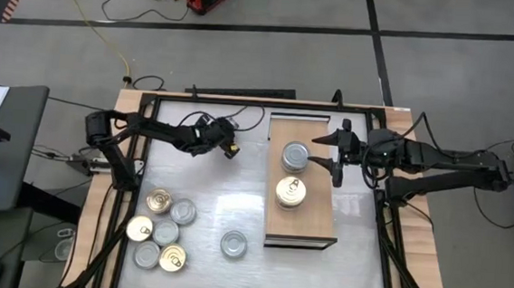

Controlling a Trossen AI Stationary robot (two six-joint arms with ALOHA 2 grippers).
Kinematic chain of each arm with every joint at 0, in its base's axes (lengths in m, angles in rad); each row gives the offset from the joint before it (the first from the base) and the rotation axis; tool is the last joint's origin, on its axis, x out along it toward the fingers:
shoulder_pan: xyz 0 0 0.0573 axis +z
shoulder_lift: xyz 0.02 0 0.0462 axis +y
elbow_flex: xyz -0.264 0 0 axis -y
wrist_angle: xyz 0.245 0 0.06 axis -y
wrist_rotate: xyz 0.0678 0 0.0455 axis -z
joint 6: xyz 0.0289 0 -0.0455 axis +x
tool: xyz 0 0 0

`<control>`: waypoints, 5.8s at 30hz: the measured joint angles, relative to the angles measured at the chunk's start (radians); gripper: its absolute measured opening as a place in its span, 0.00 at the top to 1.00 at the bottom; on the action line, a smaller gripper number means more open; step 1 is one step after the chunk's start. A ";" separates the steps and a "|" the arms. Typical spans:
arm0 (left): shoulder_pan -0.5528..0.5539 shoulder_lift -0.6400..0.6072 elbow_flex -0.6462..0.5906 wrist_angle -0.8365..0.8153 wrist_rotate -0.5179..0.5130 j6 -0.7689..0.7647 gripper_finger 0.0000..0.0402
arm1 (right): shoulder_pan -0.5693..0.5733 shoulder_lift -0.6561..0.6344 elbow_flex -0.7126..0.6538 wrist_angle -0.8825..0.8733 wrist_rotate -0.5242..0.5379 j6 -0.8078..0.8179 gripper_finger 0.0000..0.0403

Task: Stack canned seafood by type on shelf
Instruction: Stack the blue tuna can on top of the blue tuna can, then stack the green tuna can on top of the green tuna can

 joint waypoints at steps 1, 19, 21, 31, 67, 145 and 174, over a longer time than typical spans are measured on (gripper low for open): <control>-0.014 -0.018 0.000 -0.004 0.007 0.037 0.56 | 0.000 0.000 0.000 -0.005 0.000 0.000 0.31; -0.533 -0.481 0.001 0.184 -0.098 0.729 0.55 | 0.205 0.041 0.000 0.053 0.109 -0.163 0.31; -0.578 -0.460 0.002 0.258 -0.101 0.831 0.54 | 0.265 0.058 0.000 0.063 0.162 -0.188 0.31; -0.635 -0.262 0.136 0.404 -0.058 1.129 0.54 | 0.507 0.172 0.000 0.258 0.399 -0.539 0.31; -0.636 -0.069 0.381 0.370 0.057 1.423 0.54 | 0.671 0.472 0.143 0.441 0.845 -1.158 0.32; -0.658 -0.075 0.381 0.166 0.101 0.874 0.17 | 0.705 0.458 0.142 0.091 0.890 -0.586 0.22; -0.715 -0.149 0.381 0.110 0.059 0.837 0.17 | 0.802 0.437 0.143 0.127 0.904 -0.550 0.23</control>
